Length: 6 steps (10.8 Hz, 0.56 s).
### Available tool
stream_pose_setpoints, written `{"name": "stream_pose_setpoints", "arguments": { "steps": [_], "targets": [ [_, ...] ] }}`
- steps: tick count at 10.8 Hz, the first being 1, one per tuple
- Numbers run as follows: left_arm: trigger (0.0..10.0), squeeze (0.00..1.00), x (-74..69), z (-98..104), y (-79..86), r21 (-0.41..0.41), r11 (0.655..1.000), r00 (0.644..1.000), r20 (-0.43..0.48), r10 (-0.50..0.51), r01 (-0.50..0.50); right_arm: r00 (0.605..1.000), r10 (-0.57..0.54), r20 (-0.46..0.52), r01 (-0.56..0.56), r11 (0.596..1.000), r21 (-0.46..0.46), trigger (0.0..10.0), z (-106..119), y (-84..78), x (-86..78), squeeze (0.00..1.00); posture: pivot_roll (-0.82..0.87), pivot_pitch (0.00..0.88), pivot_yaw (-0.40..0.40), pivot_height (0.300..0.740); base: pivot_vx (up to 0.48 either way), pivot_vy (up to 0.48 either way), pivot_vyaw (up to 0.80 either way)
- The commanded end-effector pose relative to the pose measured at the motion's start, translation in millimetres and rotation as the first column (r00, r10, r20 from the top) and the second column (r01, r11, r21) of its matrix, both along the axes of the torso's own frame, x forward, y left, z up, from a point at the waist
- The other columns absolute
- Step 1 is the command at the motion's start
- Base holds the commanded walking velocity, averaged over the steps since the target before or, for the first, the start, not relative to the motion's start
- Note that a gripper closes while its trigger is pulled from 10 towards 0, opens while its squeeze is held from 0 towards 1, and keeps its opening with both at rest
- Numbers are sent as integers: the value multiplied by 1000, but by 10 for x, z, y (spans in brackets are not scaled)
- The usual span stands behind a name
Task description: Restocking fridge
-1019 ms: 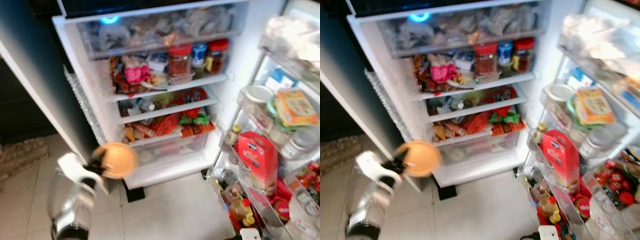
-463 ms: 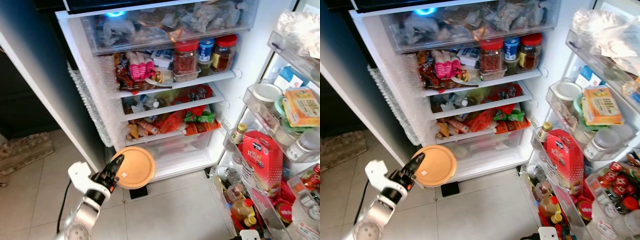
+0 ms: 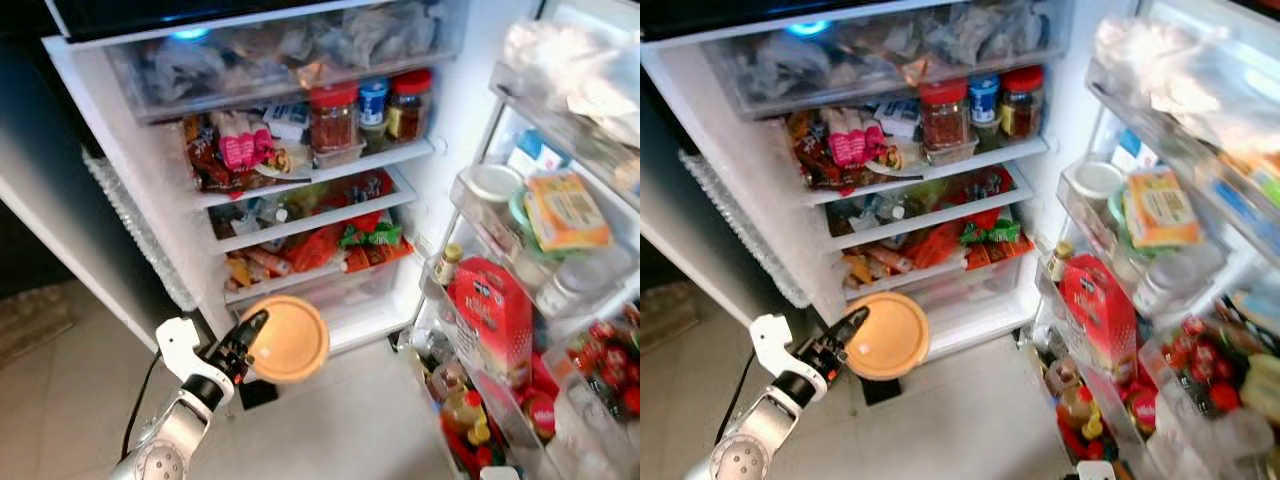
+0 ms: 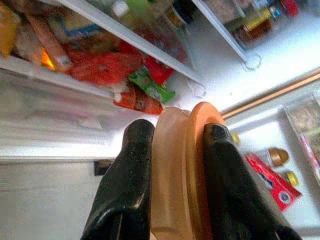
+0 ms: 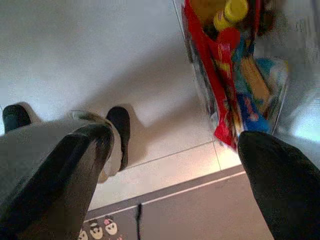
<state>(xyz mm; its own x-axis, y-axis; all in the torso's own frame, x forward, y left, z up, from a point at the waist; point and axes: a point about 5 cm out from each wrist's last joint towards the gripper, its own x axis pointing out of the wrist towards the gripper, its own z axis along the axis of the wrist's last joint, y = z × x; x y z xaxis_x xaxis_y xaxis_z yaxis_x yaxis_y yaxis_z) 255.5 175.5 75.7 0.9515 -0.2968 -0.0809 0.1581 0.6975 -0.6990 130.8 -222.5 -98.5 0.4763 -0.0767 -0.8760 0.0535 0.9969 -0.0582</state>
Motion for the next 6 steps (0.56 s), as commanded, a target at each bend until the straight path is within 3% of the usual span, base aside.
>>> {"name": "stream_pose_setpoints", "arguments": {
  "steps": [1, 6],
  "targets": [
    [10000, 0, -25, 24, 48, 21, 1000, 1000, 1, -1, 1, 1000, -4, 7, 4, 1000, 6, 10000, 0, 15, 4, 0, -95, 88, 38, 740, 315, 0, 0],
    [10000, 0, -26, 40, 45, 28, 999, 1000, -6, -23, 23, 1000, -19, 6, 19, 1000, 16, 10000, -8, 28, -10, 0, -90, 77, 43, 740, 319, 0, 0]
  ]
}}
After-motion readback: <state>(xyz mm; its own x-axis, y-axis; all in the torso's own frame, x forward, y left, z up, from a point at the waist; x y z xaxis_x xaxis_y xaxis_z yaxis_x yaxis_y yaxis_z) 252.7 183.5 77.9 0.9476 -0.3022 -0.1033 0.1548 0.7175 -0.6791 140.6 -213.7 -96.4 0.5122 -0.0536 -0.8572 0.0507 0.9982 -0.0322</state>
